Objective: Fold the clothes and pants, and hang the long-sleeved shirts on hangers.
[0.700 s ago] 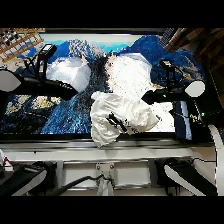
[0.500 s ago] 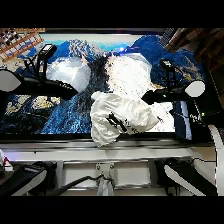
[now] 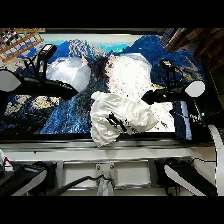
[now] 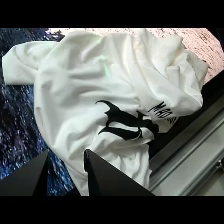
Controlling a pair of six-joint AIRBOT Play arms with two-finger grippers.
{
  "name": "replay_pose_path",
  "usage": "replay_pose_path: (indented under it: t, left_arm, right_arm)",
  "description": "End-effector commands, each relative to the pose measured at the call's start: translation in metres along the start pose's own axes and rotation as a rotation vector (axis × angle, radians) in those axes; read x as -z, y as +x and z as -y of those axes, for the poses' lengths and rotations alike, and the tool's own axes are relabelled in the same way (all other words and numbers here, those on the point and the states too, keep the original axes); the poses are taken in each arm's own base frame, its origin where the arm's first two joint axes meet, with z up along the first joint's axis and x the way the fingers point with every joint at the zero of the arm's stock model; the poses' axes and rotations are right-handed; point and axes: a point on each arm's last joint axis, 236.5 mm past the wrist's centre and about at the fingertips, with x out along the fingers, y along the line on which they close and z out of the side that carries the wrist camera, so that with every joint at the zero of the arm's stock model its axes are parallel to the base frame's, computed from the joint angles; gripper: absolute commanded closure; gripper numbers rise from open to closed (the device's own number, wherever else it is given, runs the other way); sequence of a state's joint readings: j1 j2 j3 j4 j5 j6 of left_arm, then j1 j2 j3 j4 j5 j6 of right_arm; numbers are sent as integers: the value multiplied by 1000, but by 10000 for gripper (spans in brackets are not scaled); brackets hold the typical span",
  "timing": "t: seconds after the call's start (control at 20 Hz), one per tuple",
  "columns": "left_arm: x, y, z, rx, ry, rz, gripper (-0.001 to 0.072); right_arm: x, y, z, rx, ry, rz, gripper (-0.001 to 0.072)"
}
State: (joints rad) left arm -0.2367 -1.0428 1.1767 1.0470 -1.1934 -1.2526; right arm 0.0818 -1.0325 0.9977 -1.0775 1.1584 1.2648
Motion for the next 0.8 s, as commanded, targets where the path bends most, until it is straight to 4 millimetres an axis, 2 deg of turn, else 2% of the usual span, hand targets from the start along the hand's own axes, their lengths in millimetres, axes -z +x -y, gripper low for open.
replay_pose_path:
  t: [0.0,0.1,0.4,0.45,0.55,0.65,0.7,0.75]
  left_arm:
    - [-2,0,0,-2,1,7,476]
    - [-2,0,0,-2,1,9,476]
    - [2,1,0,0,-7,-5,478]
    - [10,4,0,6,-29,-30,481]
    - [39,9,3,26,-94,-124,497]
    - [69,14,-1,8,-159,-170,496]
    - [85,16,-11,-37,-196,-188,489]
    - [105,19,-21,-84,-238,-210,421]
  right_arm:
    - [0,0,0,0,0,0,410]
    - [-1,0,0,1,0,5,410]
    - [-67,-10,19,84,3,286,410]
    - [-75,-13,22,95,3,322,410]
    - [-100,-24,29,129,5,435,410]
    - [-99,-26,23,105,15,427,410]
    - [-98,-24,20,96,16,418,410]
    - [-93,-22,19,90,15,398,410]
